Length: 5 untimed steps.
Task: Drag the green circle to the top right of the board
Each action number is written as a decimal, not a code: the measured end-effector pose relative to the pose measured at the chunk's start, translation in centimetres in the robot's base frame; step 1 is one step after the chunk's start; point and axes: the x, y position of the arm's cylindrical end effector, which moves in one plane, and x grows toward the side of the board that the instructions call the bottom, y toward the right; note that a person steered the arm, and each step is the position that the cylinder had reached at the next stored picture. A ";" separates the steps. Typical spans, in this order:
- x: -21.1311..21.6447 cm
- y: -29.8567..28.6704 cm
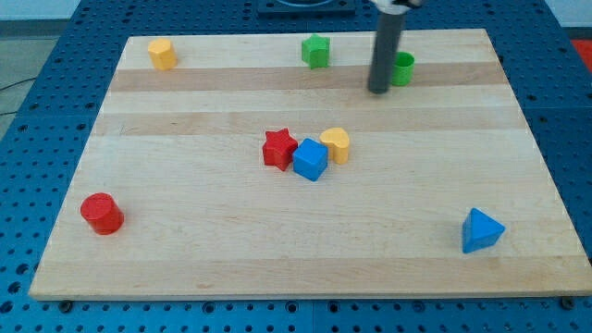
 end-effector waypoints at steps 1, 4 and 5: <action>-0.2 2.8; -4.1 4.1; -5.7 3.4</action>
